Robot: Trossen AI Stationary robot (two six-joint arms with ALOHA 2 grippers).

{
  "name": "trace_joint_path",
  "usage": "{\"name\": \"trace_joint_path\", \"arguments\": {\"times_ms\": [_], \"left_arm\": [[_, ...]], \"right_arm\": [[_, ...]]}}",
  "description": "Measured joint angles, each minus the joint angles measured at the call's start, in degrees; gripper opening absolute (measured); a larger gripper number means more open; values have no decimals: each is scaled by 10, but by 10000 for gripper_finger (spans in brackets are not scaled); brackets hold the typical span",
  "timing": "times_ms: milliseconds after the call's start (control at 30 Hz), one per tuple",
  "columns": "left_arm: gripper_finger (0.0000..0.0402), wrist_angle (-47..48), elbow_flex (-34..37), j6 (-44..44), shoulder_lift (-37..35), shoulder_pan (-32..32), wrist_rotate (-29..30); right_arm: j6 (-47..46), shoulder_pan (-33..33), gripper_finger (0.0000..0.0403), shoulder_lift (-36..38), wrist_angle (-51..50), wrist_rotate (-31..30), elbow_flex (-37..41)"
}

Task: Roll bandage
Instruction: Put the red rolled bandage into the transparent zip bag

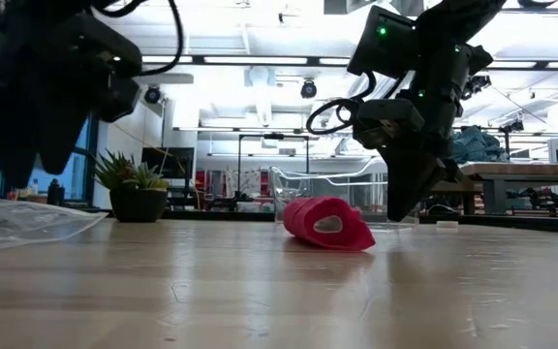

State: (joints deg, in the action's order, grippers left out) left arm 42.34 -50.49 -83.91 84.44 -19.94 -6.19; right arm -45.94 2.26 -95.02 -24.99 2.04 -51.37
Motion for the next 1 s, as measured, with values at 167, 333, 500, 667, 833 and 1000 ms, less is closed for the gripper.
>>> {"name": "trace_joint_path", "arguments": {"times_ms": [167, 333, 500, 667, 833, 1000], "left_arm": [[209, 65, -69, 15, 66, -10, 48], [207, 111, -90, 17, 112, -20, 57], [207, 102, -90, -17, 129, -28, 52], [207, 110, -90, -30, 129, -31, 54], [186, 120, -83, -30, 129, -31, 55], [79, 132, -84, -14, 129, -31, 55]], "right_arm": [[15, 0, 0, 0, 1, 0, 0], [25, 0, 0, 0, 1, 0, 0], [25, 0, 0, 0, 0, 1, 0], [33, -1, 0, 0, 0, 1, 0], [40, -2, 0, 0, 0, 1, 0], [40, -5, 0, 0, 0, 0, 0]]}}
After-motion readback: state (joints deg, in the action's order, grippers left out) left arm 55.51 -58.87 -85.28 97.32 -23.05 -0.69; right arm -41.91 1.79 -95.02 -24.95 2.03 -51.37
